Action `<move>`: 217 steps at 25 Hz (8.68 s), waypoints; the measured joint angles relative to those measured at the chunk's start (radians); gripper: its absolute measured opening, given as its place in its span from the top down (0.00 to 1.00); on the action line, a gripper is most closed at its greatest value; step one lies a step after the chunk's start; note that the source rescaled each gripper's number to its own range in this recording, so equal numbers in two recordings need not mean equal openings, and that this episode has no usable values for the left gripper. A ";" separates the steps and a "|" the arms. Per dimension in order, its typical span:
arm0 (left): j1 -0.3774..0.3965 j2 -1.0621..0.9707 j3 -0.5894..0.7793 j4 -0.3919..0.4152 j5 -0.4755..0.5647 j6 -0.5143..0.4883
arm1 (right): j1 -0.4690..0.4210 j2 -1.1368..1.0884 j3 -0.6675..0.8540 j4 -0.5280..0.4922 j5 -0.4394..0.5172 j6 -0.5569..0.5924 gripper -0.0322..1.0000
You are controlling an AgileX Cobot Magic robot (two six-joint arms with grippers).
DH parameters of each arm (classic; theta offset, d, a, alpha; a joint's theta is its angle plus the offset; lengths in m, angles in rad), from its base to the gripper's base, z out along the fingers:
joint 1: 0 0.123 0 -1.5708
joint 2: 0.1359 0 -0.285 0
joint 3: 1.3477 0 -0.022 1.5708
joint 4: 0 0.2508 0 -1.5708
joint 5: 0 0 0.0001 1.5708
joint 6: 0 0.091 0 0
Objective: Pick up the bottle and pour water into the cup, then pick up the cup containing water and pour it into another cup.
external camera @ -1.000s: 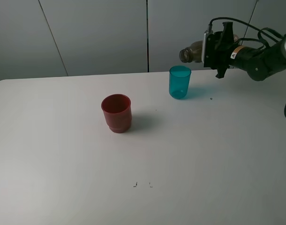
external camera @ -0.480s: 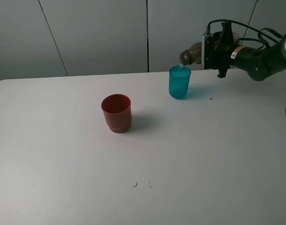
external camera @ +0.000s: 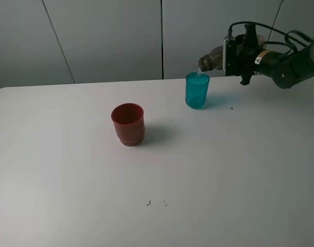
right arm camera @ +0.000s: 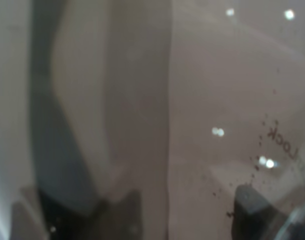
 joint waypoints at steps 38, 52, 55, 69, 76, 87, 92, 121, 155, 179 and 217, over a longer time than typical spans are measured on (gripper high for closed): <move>0.000 0.000 0.000 0.000 0.000 0.000 | -0.010 0.000 -0.030 0.008 -0.019 -0.114 0.97; 0.000 0.000 0.000 0.000 0.000 0.000 | -0.006 0.000 -0.030 -0.006 -0.025 -0.172 0.97; 0.000 0.000 0.000 0.000 0.000 0.000 | -0.002 0.000 -0.030 -0.007 -0.025 -0.198 0.97; 0.000 0.000 0.000 0.000 0.000 0.000 | 0.006 0.000 -0.030 -0.010 -0.027 -0.238 0.97; 0.000 0.000 0.000 0.000 0.000 0.000 | 0.019 0.000 -0.030 -0.012 -0.027 -0.191 0.97; 0.000 0.000 0.000 0.000 0.000 0.000 | 0.019 0.000 -0.006 -0.034 -0.020 -0.069 0.97; 0.000 0.000 0.000 0.000 0.000 0.000 | 0.019 0.000 -0.003 -0.034 -0.020 0.141 0.97; 0.000 0.000 0.000 0.001 0.000 0.002 | -0.122 -0.041 0.131 -0.063 -0.106 1.589 0.97; 0.000 0.000 0.000 0.008 0.000 0.004 | -0.149 0.102 0.131 -0.063 -0.300 1.519 0.97; 0.000 0.000 0.000 0.008 0.000 0.004 | -0.149 0.100 0.138 -0.085 -0.199 1.570 0.00; 0.000 0.000 0.000 0.010 0.000 0.004 | -0.156 -0.223 0.702 -0.378 -0.068 1.522 0.00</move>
